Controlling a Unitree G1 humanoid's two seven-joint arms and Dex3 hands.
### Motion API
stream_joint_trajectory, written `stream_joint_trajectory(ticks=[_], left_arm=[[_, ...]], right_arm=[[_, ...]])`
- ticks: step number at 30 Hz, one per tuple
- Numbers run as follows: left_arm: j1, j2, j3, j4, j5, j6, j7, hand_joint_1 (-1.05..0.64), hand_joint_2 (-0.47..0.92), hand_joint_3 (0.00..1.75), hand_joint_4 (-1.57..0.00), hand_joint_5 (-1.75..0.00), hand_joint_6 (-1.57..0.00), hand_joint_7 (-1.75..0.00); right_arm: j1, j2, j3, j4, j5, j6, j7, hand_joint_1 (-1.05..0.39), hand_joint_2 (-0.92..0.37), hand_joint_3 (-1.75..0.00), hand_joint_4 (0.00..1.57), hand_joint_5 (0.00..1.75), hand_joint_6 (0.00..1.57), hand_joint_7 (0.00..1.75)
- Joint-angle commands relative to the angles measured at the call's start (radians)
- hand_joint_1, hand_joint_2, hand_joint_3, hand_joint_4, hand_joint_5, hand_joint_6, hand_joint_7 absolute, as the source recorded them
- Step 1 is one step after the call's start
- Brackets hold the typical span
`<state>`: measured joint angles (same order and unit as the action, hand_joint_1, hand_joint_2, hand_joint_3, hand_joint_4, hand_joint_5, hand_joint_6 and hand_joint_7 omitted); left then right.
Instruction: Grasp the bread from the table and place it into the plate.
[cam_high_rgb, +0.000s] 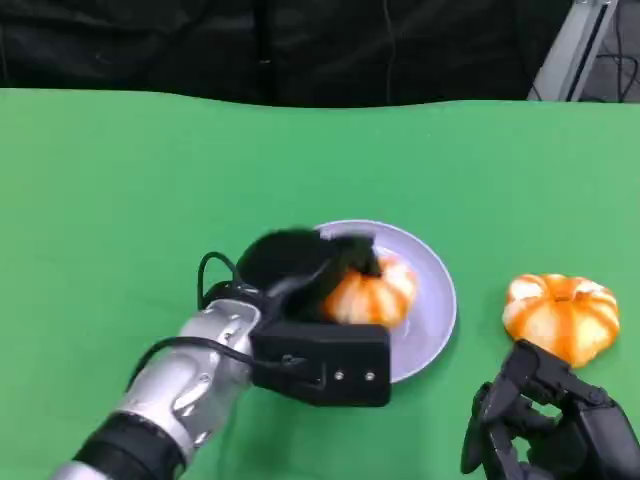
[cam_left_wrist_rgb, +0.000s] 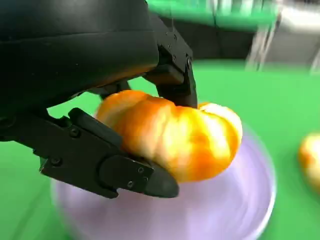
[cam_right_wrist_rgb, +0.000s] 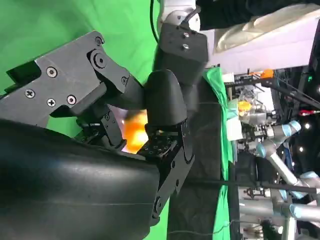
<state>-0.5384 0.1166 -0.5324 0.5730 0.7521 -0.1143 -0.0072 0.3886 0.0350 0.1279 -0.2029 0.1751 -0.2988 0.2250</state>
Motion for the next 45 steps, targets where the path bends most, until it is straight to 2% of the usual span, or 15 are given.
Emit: stream_joint_trajectory(ticks=[1,8,13,14,17,24,29,31,34,37,38,39,42,44,45], left_arm=[[0.002,0.024,-0.001,-0.015,-0.017,0.003,-0.035,-0.77,0.92,0.46,-0.24,-0.01,-0.48,-0.01],[0.011,0.045,-0.018,-0.019,-0.009,0.002,-0.039,-0.91,0.92,0.61,-0.02,0.00,-0.32,0.00],[0.015,0.054,-0.022,-0.031,-0.009,0.011,-0.049,-0.93,0.92,0.65,0.00,0.00,-0.28,0.00],[0.018,0.057,-0.021,-0.039,-0.009,0.015,-0.055,-1.00,0.92,0.71,0.00,0.00,-0.19,0.00],[0.027,0.066,-0.014,-0.070,-0.018,0.020,-0.069,-1.04,0.92,0.76,0.00,0.00,-0.10,0.00],[0.041,0.075,0.002,-0.124,-0.032,0.023,-0.077,-1.05,0.92,0.79,0.00,0.00,-0.06,0.00],[0.068,0.078,0.037,-0.174,-0.082,0.001,-0.066,-1.05,0.92,0.79,0.00,0.00,-0.07,0.00],[0.092,0.079,0.065,-0.215,-0.118,-0.007,-0.067,-1.05,0.92,0.71,0.00,0.00,-0.10,-0.01],[0.142,0.082,0.115,-0.317,-0.176,0.016,-0.088,-0.90,0.92,0.52,-0.01,0.00,-0.20,-0.03],[0.213,0.056,0.199,-0.428,-0.308,0.047,-0.122,-0.52,0.92,0.26,-0.28,-0.09,-0.42,-0.06],[0.236,0.044,0.231,-0.457,-0.372,0.051,-0.139,-0.35,0.92,0.23,-0.50,-0.28,-0.53,-0.06],[0.263,0.033,0.267,-0.493,-0.448,0.070,-0.166,-0.21,0.92,0.24,-0.63,-0.52,-0.65,-0.04],[0.343,0.028,0.358,-0.616,-0.651,0.163,-0.262,-0.05,0.92,0.34,-0.91,-0.30,-0.91,-0.05],[0.388,0.052,0.406,-0.681,-0.765,0.206,-0.333,0.04,0.70,0.83,-1.08,-0.34,-1.09,-0.06],[0.415,0.058,0.436,-0.714,-0.832,0.245,-0.364,0.07,0.58,1.07,-1.10,-0.50,-1.19,-0.06]], right_arm=[[0.002,-0.006,-0.007,-0.003,0.007,-0.002,-0.002,-0.13,-0.57,-1.22,0.82,1.75,0.68,1.68],[0.001,-0.004,-0.006,0.001,0.005,-0.004,-0.004,-0.13,-0.58,-1.20,0.82,1.75,0.68,1.68],[0.000,-0.004,-0.006,-0.001,0.004,-0.002,-0.005,-0.12,-0.58,-1.21,0.82,1.75,0.68,1.68],[0.000,-0.004,-0.006,-0.001,0.004,-0.001,-0.005,-0.13,-0.58,-1.21,0.83,1.75,0.68,1.68],[-0.002,-0.008,-0.009,-0.001,0.009,0.001,-0.001,-0.13,-0.57,-1.21,0.83,1.75,0.68,1.67],[-0.003,-0.010,-0.011,0.002,0.004,-0.006,-0.001,-0.14,-0.56,-1.22,0.84,1.75,0.69,1.67],[-0.003,-0.010,-0.011,0.008,0.008,-0.013,0.005,-0.13,-0.56,-1.22,0.83,1.75,0.69,1.67],[-0.004,-0.009,-0.011,0.009,0.007,-0.015,0.004,-0.13,-0.56,-1.22,0.83,1.75,0.69,1.67],[-0.003,-0.007,-0.011,0.008,0.005,-0.010,0.001,-0.12,-0.57,-1.22,0.83,1.75,0.69,1.67],[-0.007,-0.006,-0.010,0.010,0.004,-0.007,-0.001,-0.12,-0.57,-1.22,0.83,1.75,0.69,1.67],[-0.009,-0.006,-0.010,0.012,0.004,-0.009,0.000,-0.12,-0.57,-1.22,0.83,1.75,0.69,1.67],[-0.011,-0.005,-0.011,0.014,0.007,-0.010,0.001,-0.12,-0.57,-1.22,0.83,1.75,0.69,1.67],[-0.013,-0.003,-0.012,0.017,0.011,-0.012,0.001,-0.11,-0.57,-1.22,0.83,1.75,0.69,1.67],[-0.013,-0.005,-0.015,0.018,0.009,-0.008,-0.002,-0.11,-0.57,-1.22,0.83,1.75,0.69,1.68],[-0.014,-0.006,-0.017,0.019,0.010,-0.008,-0.001,-0.11,-0.57,-1.22,0.83,1.75,0.69,1.68]])
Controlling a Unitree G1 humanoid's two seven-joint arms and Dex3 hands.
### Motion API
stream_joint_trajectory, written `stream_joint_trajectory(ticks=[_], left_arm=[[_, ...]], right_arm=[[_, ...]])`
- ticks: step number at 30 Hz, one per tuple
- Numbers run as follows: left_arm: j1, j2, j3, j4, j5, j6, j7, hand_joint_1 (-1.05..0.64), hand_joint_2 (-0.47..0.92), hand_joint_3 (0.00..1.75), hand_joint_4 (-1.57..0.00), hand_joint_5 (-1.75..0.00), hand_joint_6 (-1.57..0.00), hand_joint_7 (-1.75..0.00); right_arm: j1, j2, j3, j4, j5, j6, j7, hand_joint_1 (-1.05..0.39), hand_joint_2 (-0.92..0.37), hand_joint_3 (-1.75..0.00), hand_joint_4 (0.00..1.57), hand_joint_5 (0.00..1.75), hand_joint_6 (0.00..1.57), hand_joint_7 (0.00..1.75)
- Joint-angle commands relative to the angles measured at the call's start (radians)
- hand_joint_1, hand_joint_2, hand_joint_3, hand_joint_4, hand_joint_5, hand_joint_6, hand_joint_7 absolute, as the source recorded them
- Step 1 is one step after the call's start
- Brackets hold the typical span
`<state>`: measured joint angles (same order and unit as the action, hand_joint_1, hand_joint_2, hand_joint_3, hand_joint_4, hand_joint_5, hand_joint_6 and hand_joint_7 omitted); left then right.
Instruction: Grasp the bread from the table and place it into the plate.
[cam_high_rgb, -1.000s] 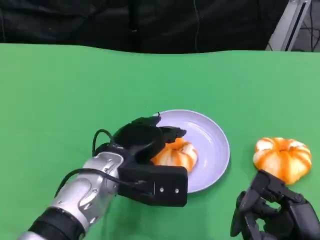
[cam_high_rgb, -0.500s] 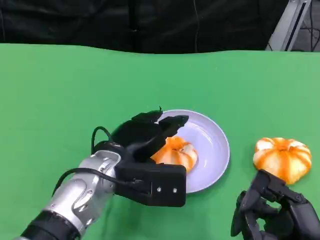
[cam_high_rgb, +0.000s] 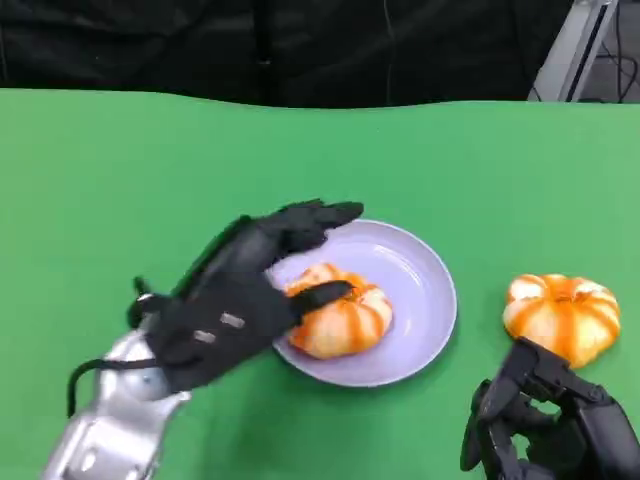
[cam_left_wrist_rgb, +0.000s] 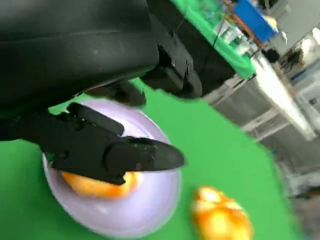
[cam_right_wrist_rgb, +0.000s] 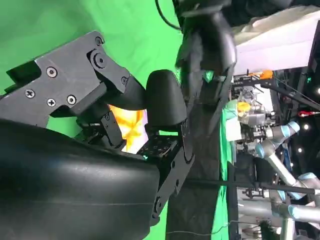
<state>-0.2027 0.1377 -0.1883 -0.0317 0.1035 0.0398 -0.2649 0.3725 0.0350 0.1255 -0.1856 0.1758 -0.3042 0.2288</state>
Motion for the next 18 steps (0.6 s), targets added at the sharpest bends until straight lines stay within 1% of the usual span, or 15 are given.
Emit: stream_joint_trajectory(ticks=[1,2,3,4,5,6,7,8,9,10,12,14,15,18], left_arm=[[0.108,0.044,0.121,-0.137,-0.249,0.126,-0.136,0.09,0.51,1.20,-1.11,-0.64,-1.26,-0.07],[0.143,0.051,0.153,-0.171,-0.319,0.172,-0.161,0.08,0.48,1.28,-1.11,-0.78,-1.32,-0.08],[0.181,0.062,0.181,-0.202,-0.376,0.199,-0.186,0.05,0.45,1.33,-1.09,-0.97,-1.39,-0.14],[0.205,0.071,0.197,-0.222,-0.410,0.216,-0.201,0.00,0.41,1.40,-1.06,-1.19,-1.33,-0.44],[0.230,0.079,0.213,-0.241,-0.444,0.236,-0.213,-0.01,0.39,1.43,-1.05,-1.27,-1.24,-0.68],[0.269,0.080,0.244,-0.261,-0.507,0.266,-0.229,-0.03,0.39,1.48,-1.02,-1.43,-1.13,-1.00],[0.299,0.081,0.266,-0.275,-0.555,0.288,-0.240,-0.04,0.39,1.51,-0.98,-1.57,-1.05,-1.21],[0.335,0.083,0.290,-0.282,-0.596,0.298,-0.256,-0.05,0.40,1.52,-0.96,-1.64,-1.00,-1.34],[0.376,0.086,0.314,-0.276,-0.630,0.295,-0.281,-0.06,0.44,1.46,-0.93,-1.70,-0.92,-1.51],[0.400,0.090,0.327,-0.270,-0.648,0.290,-0.297,-0.08,0.48,1.39,-0.92,-1.72,-0.87,-1.61],[0.436,0.094,0.349,-0.250,-0.683,0.278,-0.334,-0.10,0.52,1.31,-0.91,-1.74,-0.82,-1.70],[0.459,0.102,0.363,-0.220,-0.697,0.266,-0.370,-0.10,0.53,1.29,-0.91,-1.75,-0.80,-1.72],[0.472,0.108,0.370,-0.192,-0.695,0.250,-0.393,-0.11,0.57,1.21,-0.92,-1.75,-0.80,-1.74],[0.483,0.113,0.383,-0.120,-0.692,0.212,-0.436,-0.11,0.57,1.21,-0.94,-1.75,-0.81,-1.75]], right_arm=[[0.001,-0.008,-0.017,0.005,0.010,-0.004,-0.003,-0.12,-0.57,-1.22,0.83,1.75,0.69,1.68],[-0.002,-0.008,-0.018,0.009,0.012,-0.007,-0.001,-0.12,-0.57,-1.22,0.83,1.75,0.68,1.68],[-0.003,-0.009,-0.020,0.012,0.013,-0.008,0.000,-0.13,-0.56,-1.22,0.83,1.75,0.68,1.68],[-0.004,-0.009,-0.020,0.013,0.013,-0.009,0.000,-0.14,-0.56,-1.22,0.83,1.75,0.68,1.69],[-0.007,-0.009,-0.022,0.016,0.012,-0.012,0.002,-0.14,-0.56,-1.22,0.83,1.75,0.68,1.69],[-0.010,-0.011,-0.025,0.022,0.013,-0.016,0.005,-0.14,-0.56,-1.22,0.83,1.75,0.68,1.69],[-0.015,-0.012,-0.029,0.028,0.015,-0.018,0.008,-0.14,-0.56,-1.22,0.83,1.75,0.68,1.69],[-0.018,-0.012,-0.032,0.032,0.015,-0.016,0.009,-0.14,-0.57,-1.22,0.83,1.75,0.68,1.69],[-0.019,-0.012,-0.035,0.031,0.015,-0.006,0.006,-0.14,-0.57,-1.22,0.83,1.75,0.68,1.69],[-0.020,-0.012,-0.036,0.029,0.014,0.001,0.004,-0.14,-0.56,-1.22,0.83,1.75,0.68,1.69],[-0.021,-0.012,-0.039,0.030,0.010,0.003,0.003,-0.14,-0.56,-1.22,0.83,1.75,0.69,1.69],[-0.025,-0.013,-0.042,0.037,0.007,-0.004,0.007,-0.13,-0.56,-1.22,0.83,1.75,0.69,1.69],[-0.029,-0.015,-0.044,0.044,0.007,-0.007,0.009,-0.13,-0.56,-1.22,0.83,1.75,0.68,1.69],[-0.036,-0.014,-0.048,0.056,0.007,-0.014,0.012,-0.12,-0.56,-1.22,0.83,1.75,0.68,1.69]])
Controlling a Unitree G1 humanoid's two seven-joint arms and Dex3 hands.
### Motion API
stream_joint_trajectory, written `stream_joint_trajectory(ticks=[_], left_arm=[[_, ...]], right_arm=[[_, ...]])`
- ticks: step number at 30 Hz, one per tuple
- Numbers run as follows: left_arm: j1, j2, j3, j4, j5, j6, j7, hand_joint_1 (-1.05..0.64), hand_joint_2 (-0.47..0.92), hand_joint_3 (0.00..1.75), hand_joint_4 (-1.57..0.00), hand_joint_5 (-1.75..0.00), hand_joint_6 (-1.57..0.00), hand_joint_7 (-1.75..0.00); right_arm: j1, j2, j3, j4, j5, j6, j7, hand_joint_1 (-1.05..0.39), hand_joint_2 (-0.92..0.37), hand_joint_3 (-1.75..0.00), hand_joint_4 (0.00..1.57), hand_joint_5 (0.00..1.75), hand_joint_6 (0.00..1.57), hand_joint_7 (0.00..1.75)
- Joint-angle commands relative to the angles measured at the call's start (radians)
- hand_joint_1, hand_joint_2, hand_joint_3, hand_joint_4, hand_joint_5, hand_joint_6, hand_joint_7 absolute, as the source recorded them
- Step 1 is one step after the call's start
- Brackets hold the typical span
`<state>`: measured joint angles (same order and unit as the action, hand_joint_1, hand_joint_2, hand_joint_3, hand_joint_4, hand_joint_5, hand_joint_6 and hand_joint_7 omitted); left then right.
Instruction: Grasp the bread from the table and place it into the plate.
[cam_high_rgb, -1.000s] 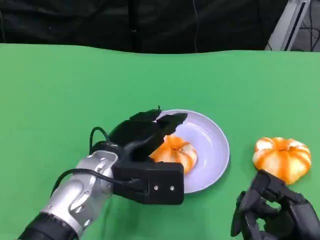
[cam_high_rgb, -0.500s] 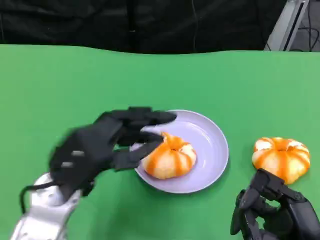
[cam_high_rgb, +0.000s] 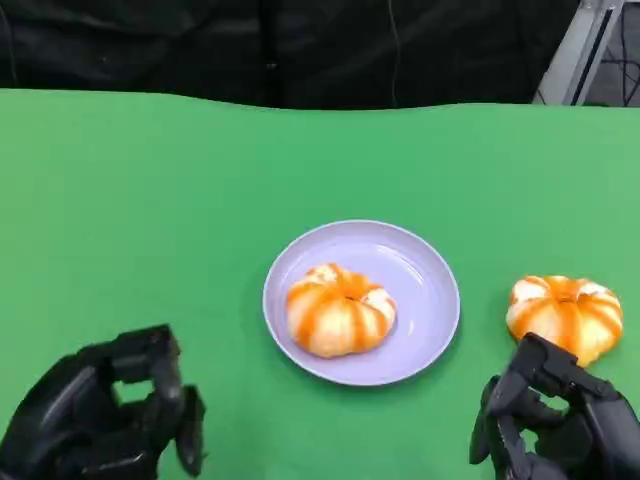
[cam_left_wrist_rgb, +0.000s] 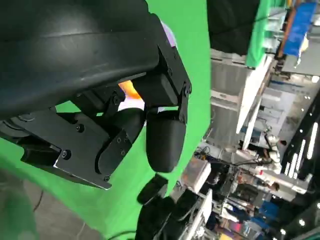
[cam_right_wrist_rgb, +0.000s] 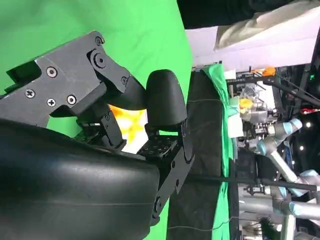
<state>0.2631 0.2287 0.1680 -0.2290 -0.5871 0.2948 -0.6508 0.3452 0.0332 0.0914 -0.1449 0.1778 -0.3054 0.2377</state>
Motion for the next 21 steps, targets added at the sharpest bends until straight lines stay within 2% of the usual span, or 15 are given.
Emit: stream_joint_trajectory(ticks=[1,13,21], left_arm=[[0.015,0.021,0.028,0.088,-0.001,-0.049,-0.057,-0.11,0.57,1.21,-0.94,-1.75,-0.81,-1.75],[0.004,-0.010,0.031,0.155,0.012,-0.102,-0.038,-0.11,0.63,1.09,-0.91,-1.75,-0.79,-1.72],[0.005,-0.010,0.014,0.132,0.020,-0.093,-0.024,-0.12,0.62,1.10,-0.92,-1.75,-0.81,-1.71]], right_arm=[[-0.010,-0.012,-0.014,0.017,0.004,-0.014,0.004,-0.12,-0.56,-1.21,0.83,1.75,0.67,1.69],[-0.006,-0.012,-0.011,0.017,0.003,-0.025,0.011,-0.15,-0.57,-1.19,0.83,1.75,0.67,1.69],[0.006,-0.012,-0.009,-0.003,0.003,-0.013,0.009,-0.14,-0.57,-1.19,0.84,1.75,0.68,1.68]])
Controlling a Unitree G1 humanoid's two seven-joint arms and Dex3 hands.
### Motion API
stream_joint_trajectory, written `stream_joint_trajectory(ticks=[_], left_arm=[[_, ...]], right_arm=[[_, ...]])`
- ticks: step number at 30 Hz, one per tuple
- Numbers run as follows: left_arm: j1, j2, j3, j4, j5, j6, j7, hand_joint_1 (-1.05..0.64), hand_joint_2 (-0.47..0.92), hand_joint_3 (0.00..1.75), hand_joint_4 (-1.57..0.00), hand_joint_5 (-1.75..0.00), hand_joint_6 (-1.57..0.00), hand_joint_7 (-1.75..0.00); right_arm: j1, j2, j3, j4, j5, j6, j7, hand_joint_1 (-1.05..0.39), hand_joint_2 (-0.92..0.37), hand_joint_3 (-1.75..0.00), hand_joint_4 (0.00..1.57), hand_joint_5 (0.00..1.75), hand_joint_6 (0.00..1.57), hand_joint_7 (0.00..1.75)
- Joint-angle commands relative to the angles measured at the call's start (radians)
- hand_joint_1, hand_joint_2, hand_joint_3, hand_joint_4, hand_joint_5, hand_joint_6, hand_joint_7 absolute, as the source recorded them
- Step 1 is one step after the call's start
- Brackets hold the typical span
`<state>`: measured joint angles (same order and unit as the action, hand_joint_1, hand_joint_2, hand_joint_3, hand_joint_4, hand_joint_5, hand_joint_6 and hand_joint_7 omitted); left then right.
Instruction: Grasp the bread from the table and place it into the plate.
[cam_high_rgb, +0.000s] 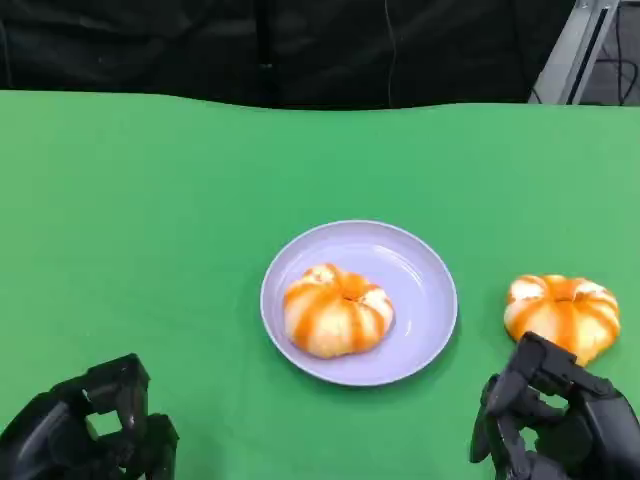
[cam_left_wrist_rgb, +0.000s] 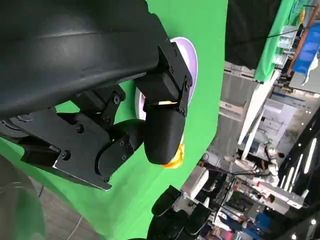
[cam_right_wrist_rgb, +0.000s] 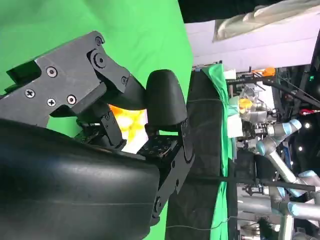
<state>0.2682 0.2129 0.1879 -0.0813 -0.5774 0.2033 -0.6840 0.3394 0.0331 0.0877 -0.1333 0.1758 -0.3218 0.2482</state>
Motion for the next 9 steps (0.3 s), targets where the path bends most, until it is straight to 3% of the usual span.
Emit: stream_joint_trajectory(ticks=[1,9], left_arm=[[0.001,0.007,-0.007,-0.020,0.012,0.002,0.013,-0.11,0.62,1.10,-0.92,-1.75,-0.81,-1.71],[-0.002,0.006,-0.014,-0.029,0.017,-0.001,0.028,-0.08,0.60,1.16,-0.91,-1.75,-0.80,-1.73]], right_arm=[[0.012,-0.012,-0.005,-0.015,0.006,0.002,-0.001,-0.14,-0.57,-1.19,0.84,1.75,0.68,1.68],[0.010,-0.010,-0.006,-0.015,0.013,0.001,0.002,-0.13,-0.57,-1.20,0.85,1.75,0.69,1.68]])
